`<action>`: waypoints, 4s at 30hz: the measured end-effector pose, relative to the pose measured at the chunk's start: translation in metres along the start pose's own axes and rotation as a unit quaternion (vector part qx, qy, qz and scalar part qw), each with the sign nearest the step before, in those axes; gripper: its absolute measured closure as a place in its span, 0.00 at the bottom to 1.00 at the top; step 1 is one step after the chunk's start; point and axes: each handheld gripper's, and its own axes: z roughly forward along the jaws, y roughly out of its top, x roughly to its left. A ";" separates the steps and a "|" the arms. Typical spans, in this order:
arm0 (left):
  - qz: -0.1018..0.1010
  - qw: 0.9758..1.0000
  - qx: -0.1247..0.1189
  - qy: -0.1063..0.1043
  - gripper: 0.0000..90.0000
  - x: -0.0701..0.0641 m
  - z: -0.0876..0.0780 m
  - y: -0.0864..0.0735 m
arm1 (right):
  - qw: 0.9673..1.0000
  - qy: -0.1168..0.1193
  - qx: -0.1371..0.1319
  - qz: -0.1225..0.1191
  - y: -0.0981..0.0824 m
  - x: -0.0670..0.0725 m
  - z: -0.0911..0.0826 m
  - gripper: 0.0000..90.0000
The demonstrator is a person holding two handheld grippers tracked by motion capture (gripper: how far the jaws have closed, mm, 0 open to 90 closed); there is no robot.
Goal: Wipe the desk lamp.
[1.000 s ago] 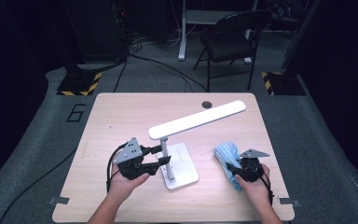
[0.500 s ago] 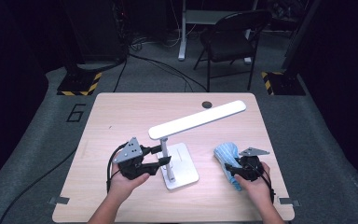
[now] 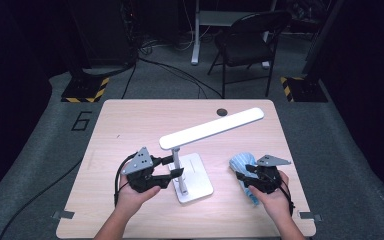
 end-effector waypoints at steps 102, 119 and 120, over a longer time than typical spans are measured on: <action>-0.012 0.997 0.030 -0.068 0.46 0.004 0.023 -0.007 | 0.988 0.133 0.013 -0.076 -0.007 0.109 0.093 0.53; -0.012 0.997 0.034 -0.071 0.65 0.001 0.023 -0.007 | 0.992 0.114 0.011 -0.062 -0.010 0.095 0.087 0.56; -0.012 0.997 0.036 -0.072 0.66 0.001 0.023 -0.006 | 0.992 0.112 0.008 -0.061 -0.010 0.094 0.087 0.56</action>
